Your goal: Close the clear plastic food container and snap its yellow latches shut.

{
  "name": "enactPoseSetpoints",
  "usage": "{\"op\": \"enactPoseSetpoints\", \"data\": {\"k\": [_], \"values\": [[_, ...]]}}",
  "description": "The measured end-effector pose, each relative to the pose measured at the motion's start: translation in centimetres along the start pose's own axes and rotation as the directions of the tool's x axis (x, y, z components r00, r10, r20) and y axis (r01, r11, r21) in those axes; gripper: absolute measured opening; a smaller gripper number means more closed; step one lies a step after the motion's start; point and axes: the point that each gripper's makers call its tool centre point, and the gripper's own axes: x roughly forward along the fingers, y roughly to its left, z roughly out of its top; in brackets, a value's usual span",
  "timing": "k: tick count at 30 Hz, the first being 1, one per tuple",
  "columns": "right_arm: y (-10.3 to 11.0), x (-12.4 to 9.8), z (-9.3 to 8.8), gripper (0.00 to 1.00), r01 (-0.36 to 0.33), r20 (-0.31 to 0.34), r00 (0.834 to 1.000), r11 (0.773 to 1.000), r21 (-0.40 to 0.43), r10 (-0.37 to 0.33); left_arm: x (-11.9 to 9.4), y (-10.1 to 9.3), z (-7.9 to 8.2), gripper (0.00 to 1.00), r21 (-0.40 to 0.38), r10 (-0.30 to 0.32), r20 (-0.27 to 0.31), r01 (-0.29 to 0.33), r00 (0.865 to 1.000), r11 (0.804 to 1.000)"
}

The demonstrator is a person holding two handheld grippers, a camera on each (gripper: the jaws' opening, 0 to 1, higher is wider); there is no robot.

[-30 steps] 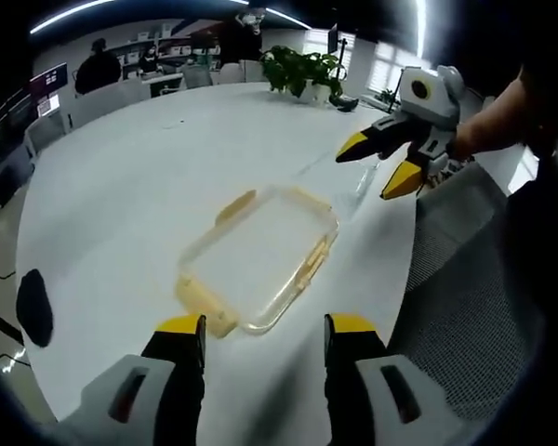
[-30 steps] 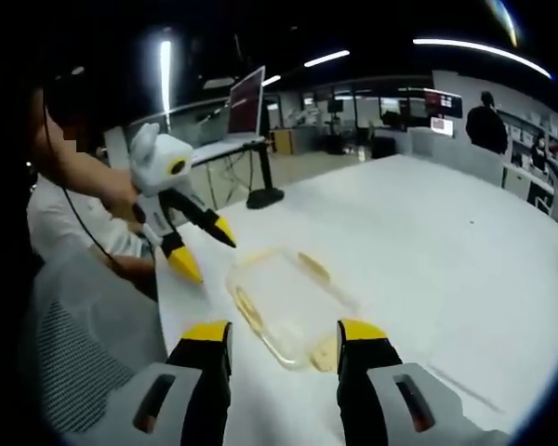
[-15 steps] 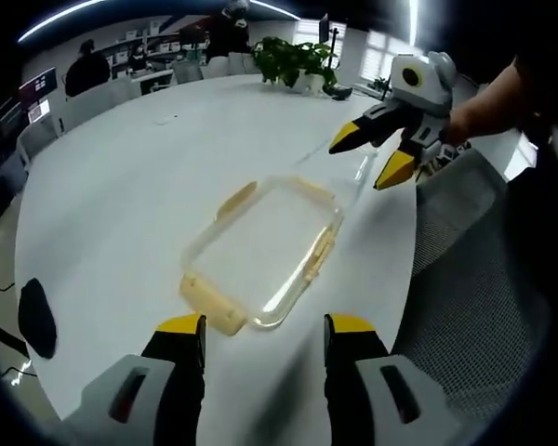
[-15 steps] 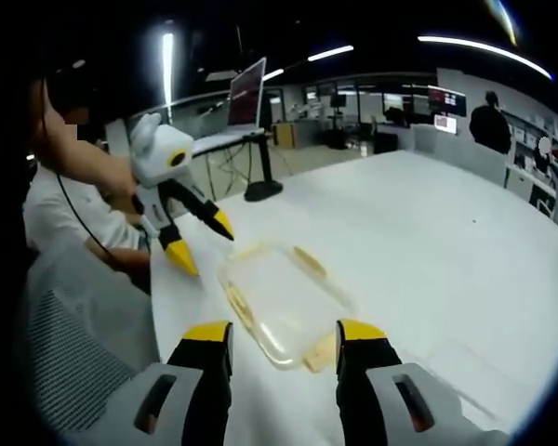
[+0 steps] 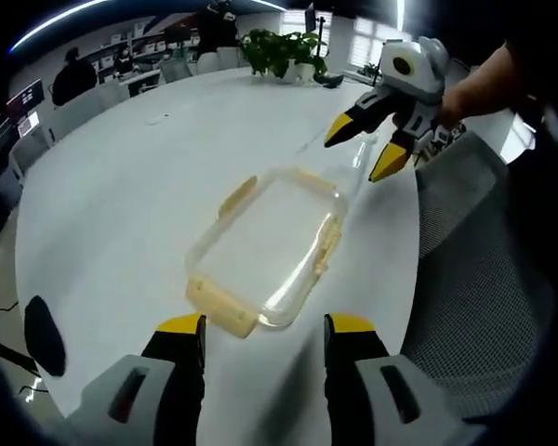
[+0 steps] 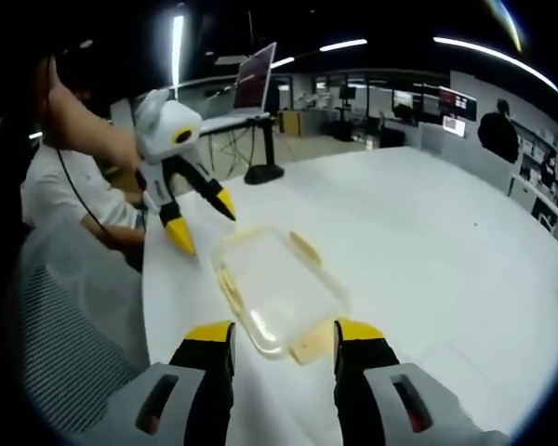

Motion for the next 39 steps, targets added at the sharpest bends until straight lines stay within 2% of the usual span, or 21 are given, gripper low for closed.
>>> {"op": "enactPoseSetpoints", "data": {"k": [11,22,28,39], "values": [[-0.8,0.3,-0.9,0.44,-0.006,-0.052,0.999,0.998,-0.069,0.003,0.1,0.4,-0.2,0.5,0.028,-0.006,-0.025,0.006,1.0,1.0],[-1.2,0.7,-1.2,0.45,-0.021,-0.083,0.996,0.995,-0.101,0.013,0.5,0.4,-0.3,0.5,0.05,-0.017,-0.041,0.019,0.999,0.999],[-1.2,1.0,-1.6,0.46,-0.052,-0.115,0.993,0.987,-0.15,0.035,0.7,0.6,-0.8,0.48,0.118,-0.022,-0.077,0.031,0.997,0.993],[-2.0,1.3,-1.6,0.46,-0.052,-0.137,0.99,0.986,-0.159,0.03,1.0,1.0,-0.8,0.45,0.151,-0.036,-0.104,0.051,0.994,0.987]]}}
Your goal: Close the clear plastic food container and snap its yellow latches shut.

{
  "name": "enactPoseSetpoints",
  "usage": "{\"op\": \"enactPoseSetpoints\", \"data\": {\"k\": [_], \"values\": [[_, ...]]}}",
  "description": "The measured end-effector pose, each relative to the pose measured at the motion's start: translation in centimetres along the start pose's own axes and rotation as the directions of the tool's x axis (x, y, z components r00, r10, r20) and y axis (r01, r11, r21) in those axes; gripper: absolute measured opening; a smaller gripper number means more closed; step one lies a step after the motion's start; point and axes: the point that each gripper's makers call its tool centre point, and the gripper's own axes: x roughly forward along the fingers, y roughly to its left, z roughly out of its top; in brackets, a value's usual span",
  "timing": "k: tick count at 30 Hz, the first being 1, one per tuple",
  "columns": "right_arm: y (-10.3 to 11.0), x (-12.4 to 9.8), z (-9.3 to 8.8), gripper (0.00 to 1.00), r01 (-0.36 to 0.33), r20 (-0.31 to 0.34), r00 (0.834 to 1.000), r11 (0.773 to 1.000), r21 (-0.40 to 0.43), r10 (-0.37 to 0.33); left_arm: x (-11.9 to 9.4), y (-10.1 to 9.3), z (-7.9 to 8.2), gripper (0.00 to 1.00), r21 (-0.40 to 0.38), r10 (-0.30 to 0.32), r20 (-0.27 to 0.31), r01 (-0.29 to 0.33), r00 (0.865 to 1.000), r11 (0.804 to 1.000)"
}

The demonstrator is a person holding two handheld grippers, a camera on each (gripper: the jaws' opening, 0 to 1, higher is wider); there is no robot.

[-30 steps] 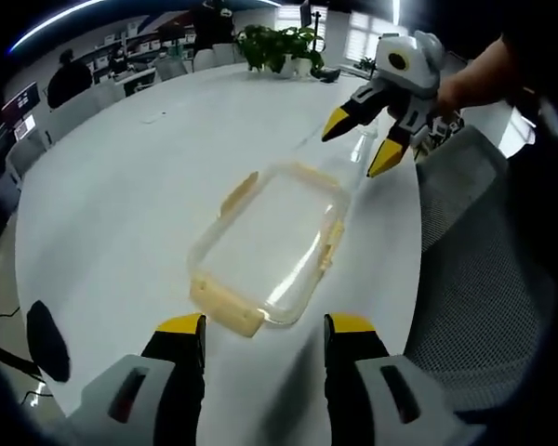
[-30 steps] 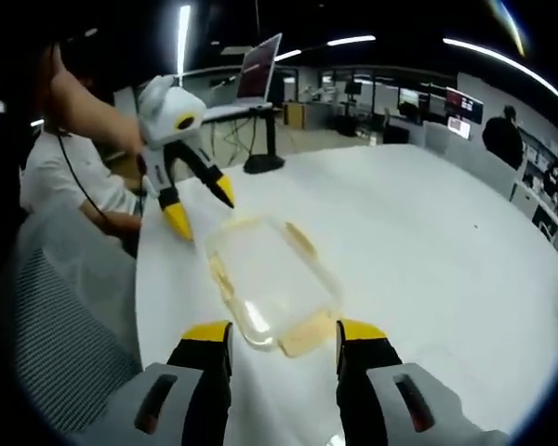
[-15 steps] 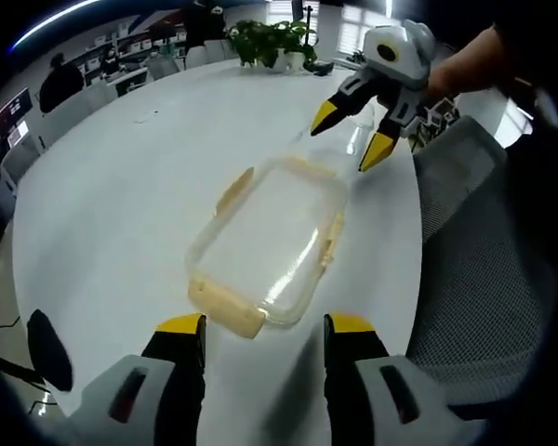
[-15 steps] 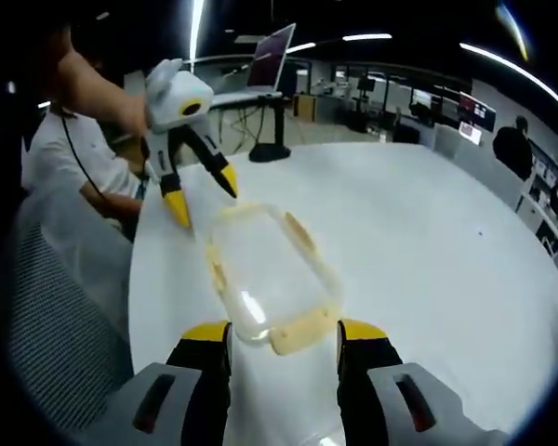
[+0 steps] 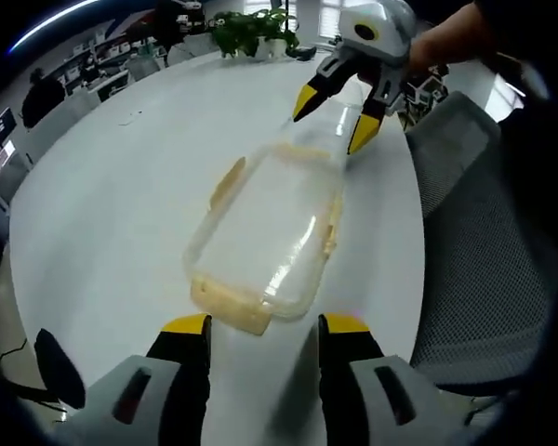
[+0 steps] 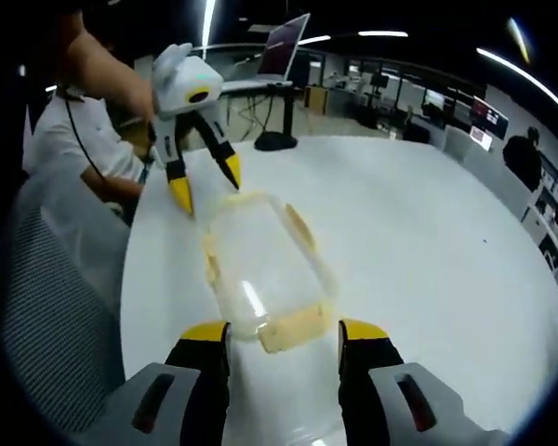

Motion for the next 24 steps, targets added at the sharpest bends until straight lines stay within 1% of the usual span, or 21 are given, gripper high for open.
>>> {"op": "enactPoseSetpoints", "data": {"k": [5,9,11,16,19,24], "values": [[-0.2,0.2,-0.1,0.46,-0.007,-0.012,1.0,1.0,-0.013,0.007,0.1,0.3,-0.1,0.45,0.021,-0.006,-0.013,0.006,1.0,1.0],[-0.3,0.3,-0.1,0.46,-0.015,-0.02,1.0,1.0,-0.019,0.015,0.2,0.5,-0.3,0.46,0.058,-0.014,-0.029,0.015,0.999,0.998],[-0.1,0.4,-0.2,0.46,-0.03,-0.026,0.999,0.999,-0.018,0.03,0.2,0.6,-0.2,0.46,0.073,-0.013,-0.034,0.016,0.999,0.997],[-0.2,0.6,-0.2,0.46,-0.035,-0.036,0.999,0.999,-0.033,0.034,0.2,1.1,-0.1,0.46,0.097,-0.007,-0.043,0.011,0.999,0.995],[-0.2,0.7,-0.2,0.46,-0.041,-0.041,0.998,0.998,-0.044,0.039,0.3,1.2,-0.1,0.46,0.117,-0.014,-0.048,0.019,0.999,0.993],[-0.4,0.9,-0.4,0.45,-0.061,-0.064,0.996,0.997,-0.056,0.057,0.4,1.5,-0.3,0.46,0.146,-0.018,-0.068,0.028,0.998,0.989]]}}
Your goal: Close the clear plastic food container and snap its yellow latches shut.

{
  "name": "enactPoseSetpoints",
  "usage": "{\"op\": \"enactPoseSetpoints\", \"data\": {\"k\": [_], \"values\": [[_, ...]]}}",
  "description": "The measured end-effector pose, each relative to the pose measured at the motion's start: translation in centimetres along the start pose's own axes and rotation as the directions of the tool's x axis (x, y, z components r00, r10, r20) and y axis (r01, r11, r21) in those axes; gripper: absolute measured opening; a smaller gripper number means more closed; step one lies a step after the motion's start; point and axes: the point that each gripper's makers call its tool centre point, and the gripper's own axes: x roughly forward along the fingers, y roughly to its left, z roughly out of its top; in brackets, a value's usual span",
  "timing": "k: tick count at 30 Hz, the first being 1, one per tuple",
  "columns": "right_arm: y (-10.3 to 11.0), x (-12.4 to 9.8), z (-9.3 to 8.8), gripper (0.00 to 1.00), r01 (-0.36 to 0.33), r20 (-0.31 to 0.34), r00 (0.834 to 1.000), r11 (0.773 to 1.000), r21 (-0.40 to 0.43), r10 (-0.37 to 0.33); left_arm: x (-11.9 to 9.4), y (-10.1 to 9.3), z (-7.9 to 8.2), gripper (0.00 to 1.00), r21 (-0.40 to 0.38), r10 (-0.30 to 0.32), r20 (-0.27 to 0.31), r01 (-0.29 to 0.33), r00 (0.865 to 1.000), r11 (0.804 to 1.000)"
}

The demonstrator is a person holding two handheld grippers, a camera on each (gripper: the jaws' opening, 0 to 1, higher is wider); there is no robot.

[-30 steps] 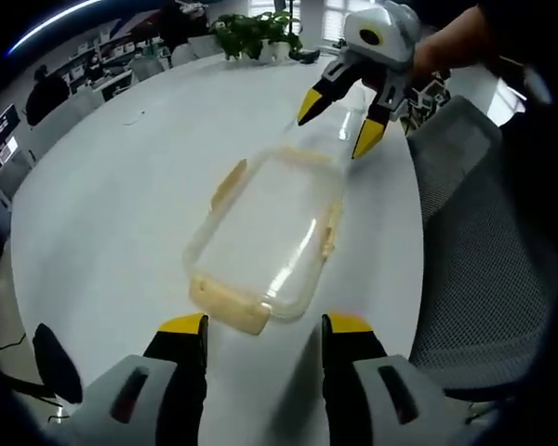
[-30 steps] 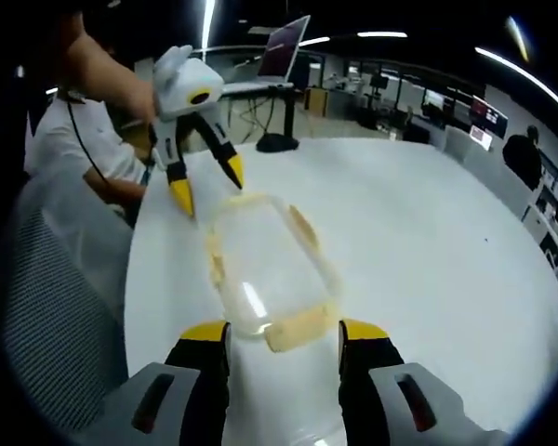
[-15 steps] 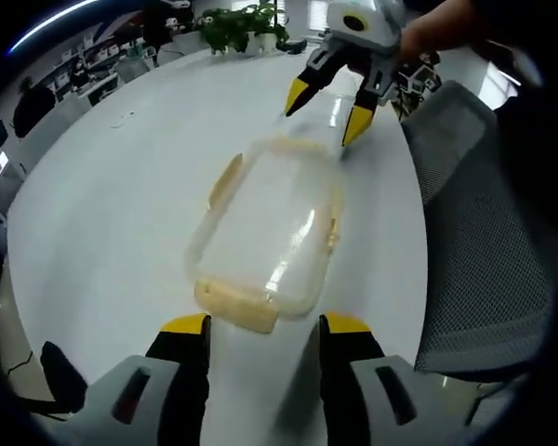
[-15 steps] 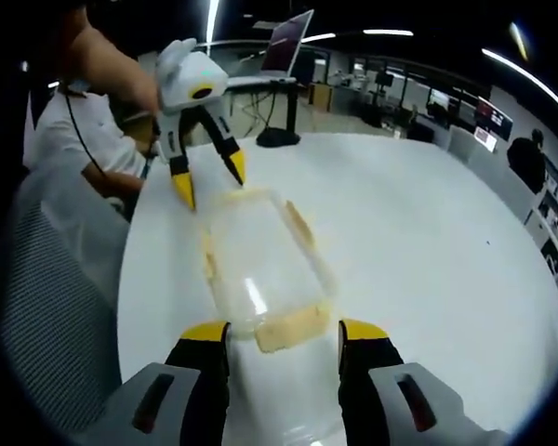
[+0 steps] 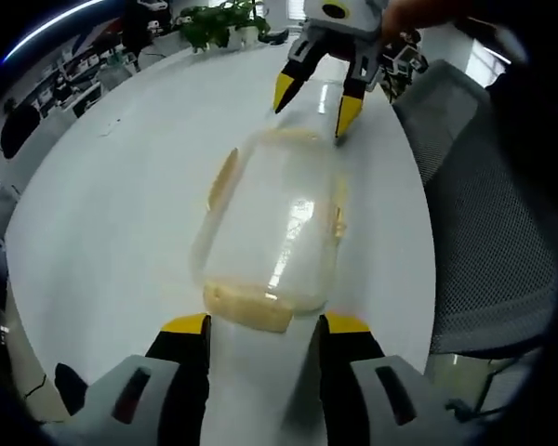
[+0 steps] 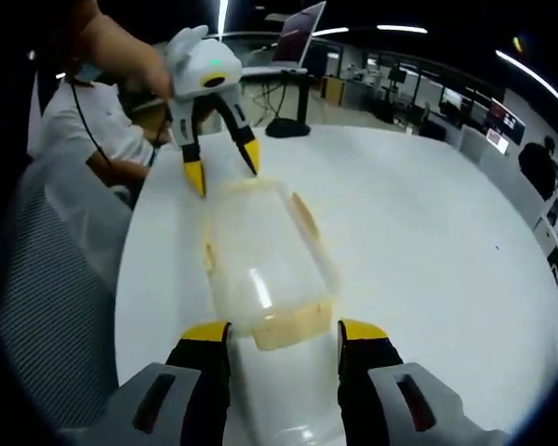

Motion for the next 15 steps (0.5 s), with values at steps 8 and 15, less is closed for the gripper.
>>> {"op": "enactPoseSetpoints", "data": {"k": [8,15], "values": [[-0.27,0.31,-0.28,0.45,-0.019,-0.02,1.0,1.0,-0.011,0.019,0.21,0.18,-0.01,0.45,0.029,-0.009,-0.011,0.009,1.0,1.0],[-0.21,0.66,-0.31,0.45,-0.043,-0.041,0.998,0.999,-0.032,0.042,0.32,0.36,0.04,0.45,0.064,-0.031,-0.02,0.032,0.999,0.997]]}}
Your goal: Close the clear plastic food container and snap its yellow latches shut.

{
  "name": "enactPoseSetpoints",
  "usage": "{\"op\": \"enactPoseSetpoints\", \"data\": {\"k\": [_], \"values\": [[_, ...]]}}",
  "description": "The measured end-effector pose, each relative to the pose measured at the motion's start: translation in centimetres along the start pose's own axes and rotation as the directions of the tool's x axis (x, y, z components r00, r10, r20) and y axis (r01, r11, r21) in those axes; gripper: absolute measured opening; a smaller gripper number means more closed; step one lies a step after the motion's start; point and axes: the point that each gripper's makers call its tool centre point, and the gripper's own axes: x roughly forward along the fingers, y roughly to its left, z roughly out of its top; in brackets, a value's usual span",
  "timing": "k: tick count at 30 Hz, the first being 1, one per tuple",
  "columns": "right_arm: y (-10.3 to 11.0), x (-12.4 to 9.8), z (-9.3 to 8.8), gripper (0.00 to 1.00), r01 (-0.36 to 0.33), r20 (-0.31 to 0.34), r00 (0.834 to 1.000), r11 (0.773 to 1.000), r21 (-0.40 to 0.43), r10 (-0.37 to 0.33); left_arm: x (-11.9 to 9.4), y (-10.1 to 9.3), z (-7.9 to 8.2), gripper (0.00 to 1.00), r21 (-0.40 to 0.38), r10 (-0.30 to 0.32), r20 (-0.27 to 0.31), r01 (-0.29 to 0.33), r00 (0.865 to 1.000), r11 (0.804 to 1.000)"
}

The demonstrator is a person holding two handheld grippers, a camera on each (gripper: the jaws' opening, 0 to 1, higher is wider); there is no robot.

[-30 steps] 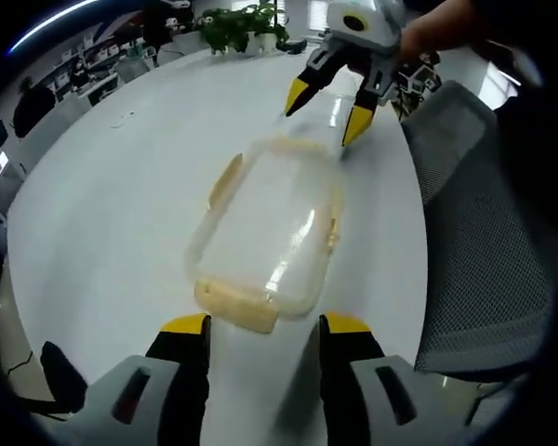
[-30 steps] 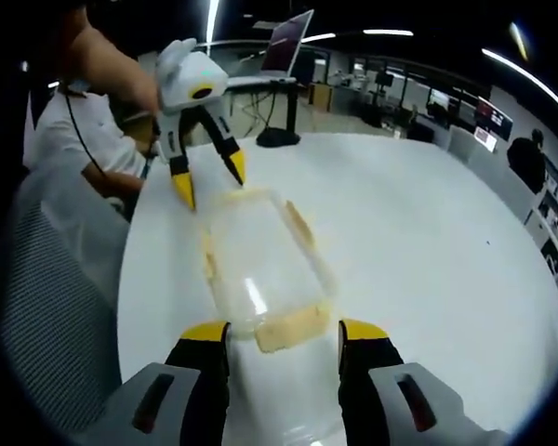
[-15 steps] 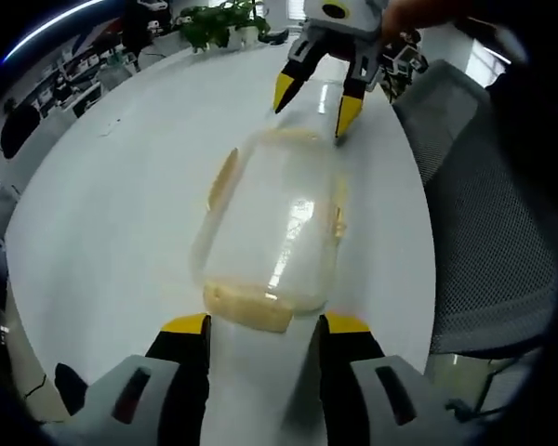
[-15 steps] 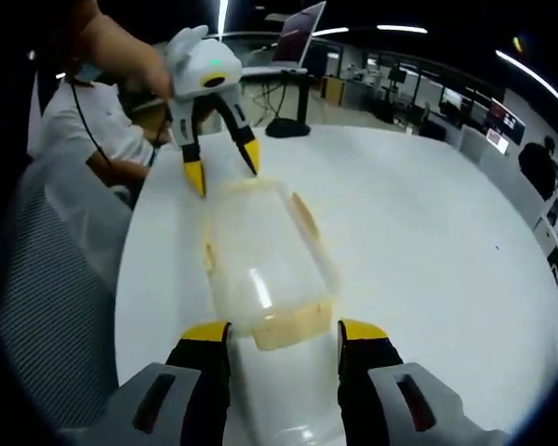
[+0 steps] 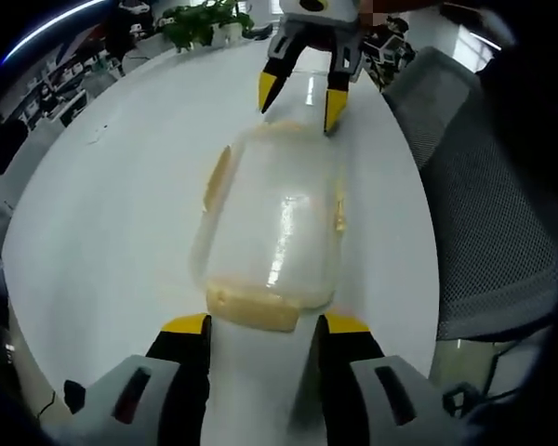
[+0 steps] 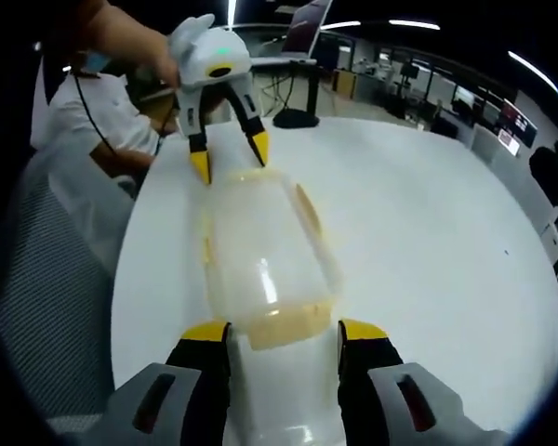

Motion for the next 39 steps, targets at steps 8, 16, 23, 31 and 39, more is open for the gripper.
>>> {"op": "enactPoseSetpoints", "data": {"k": [8,16,23,31,39], "values": [[-0.5,0.0,-0.4,0.45,-0.006,-0.033,0.999,1.0,-0.022,0.006,0.2,0.3,0.0,0.45,0.037,-0.011,-0.018,0.012,1.0,0.999],[-0.8,-0.1,-0.3,0.46,-0.03,-0.048,0.998,0.998,-0.054,0.028,0.2,0.4,0.2,0.46,0.046,-0.02,-0.021,0.021,1.0,0.999],[-0.7,0.1,-0.6,0.45,-0.078,-0.101,0.993,0.991,-0.109,0.068,0.3,0.4,0.2,0.46,0.06,-0.035,-0.033,0.037,0.999,0.998],[0.1,0.8,-0.9,0.44,-0.127,-0.148,0.983,0.984,-0.122,0.109,0.5,0.3,0.2,0.47,0.063,-0.057,-0.043,0.059,0.997,0.996],[0.3,1.3,-1.2,0.44,-0.156,-0.193,0.973,0.978,-0.136,0.128,0.6,0.4,0.5,0.47,0.081,-0.074,-0.045,0.078,0.996,0.994]]}}
